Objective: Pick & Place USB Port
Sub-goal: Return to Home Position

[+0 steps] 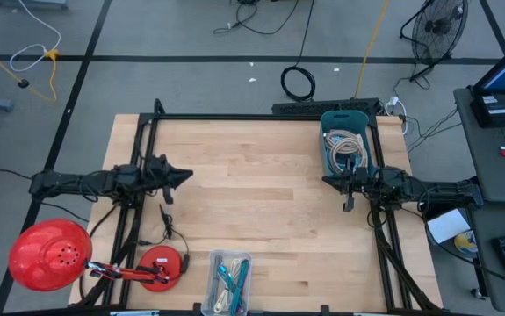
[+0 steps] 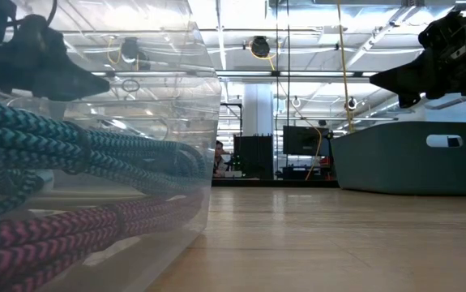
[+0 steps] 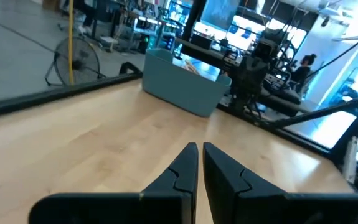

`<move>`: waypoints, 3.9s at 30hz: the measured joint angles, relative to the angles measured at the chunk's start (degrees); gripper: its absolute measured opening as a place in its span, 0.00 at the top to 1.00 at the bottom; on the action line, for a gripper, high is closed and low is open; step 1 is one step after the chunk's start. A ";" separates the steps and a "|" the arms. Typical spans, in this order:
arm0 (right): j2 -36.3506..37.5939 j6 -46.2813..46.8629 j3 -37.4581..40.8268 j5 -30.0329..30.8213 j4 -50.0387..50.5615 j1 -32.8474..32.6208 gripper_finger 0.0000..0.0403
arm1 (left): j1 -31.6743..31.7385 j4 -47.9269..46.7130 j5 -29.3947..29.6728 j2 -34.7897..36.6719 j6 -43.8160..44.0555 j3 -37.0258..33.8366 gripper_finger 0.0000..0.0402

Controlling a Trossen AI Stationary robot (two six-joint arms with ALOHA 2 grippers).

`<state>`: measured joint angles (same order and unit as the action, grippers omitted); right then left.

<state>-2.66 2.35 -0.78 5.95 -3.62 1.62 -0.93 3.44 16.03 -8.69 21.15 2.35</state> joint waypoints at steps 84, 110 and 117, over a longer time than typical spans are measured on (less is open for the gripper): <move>0.00 -0.02 -0.01 -0.02 -0.02 0.00 1.00 | 5.51 -0.27 -9.98 8.26 -10.23 -1.49 0.94; 0.00 0.00 -0.02 -0.02 -0.02 -0.02 1.00 | 5.51 -0.29 -9.97 8.26 -10.23 -1.44 0.94; 0.00 -0.01 -0.01 -0.01 -0.02 -0.02 1.00 | 5.51 -0.29 -9.98 8.26 -10.23 -1.44 0.94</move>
<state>-2.66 2.34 -0.79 5.94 -3.64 1.61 4.58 3.16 6.04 -0.43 10.92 0.91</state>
